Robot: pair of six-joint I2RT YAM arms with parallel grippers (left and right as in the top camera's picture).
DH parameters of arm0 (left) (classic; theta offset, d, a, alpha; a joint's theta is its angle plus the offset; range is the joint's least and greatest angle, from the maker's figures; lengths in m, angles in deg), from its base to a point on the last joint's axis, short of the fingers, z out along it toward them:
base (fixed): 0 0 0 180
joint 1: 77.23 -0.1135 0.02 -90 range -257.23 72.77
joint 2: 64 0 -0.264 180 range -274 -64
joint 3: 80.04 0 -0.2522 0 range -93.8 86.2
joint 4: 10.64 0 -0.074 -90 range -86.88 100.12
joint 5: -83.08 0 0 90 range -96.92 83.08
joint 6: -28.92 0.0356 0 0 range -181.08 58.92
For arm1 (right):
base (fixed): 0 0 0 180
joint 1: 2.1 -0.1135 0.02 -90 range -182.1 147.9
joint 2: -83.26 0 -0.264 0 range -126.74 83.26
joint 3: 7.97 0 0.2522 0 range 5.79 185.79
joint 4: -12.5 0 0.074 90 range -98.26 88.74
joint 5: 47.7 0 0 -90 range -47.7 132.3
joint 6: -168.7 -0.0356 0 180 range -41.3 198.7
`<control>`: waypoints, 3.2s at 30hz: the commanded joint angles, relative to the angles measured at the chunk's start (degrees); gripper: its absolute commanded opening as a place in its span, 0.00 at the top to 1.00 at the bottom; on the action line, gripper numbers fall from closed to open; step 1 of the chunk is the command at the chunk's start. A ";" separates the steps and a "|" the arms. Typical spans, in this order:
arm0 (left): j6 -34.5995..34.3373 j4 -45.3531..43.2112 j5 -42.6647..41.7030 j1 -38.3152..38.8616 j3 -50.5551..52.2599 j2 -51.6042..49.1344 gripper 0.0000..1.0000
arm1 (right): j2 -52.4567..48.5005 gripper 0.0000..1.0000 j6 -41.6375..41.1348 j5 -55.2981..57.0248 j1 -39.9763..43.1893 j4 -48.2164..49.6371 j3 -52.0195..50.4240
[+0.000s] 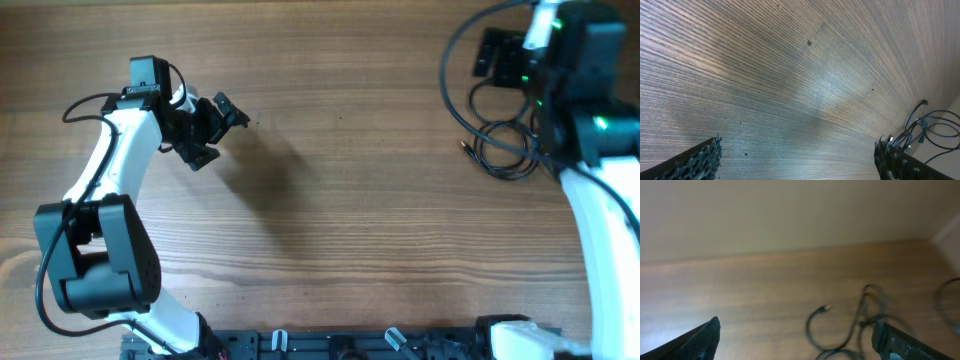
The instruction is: Untangle cables
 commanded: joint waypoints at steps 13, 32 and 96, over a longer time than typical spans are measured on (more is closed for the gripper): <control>0.68 0.02 -0.04 0.09 -0.61 1.70 0.00 | 29.55 0.00 -0.04 7.65 0.02 -16.65 -3.30; 0.68 0.00 -0.04 0.09 -0.61 1.70 0.00 | 77.24 0.00 4.48 -8.57 0.11 32.96 -63.28; 10.84 -20.13 22.12 7.32 24.50 35.34 0.00 | 77.26 0.00 -6.12 -11.43 -0.74 37.38 -84.52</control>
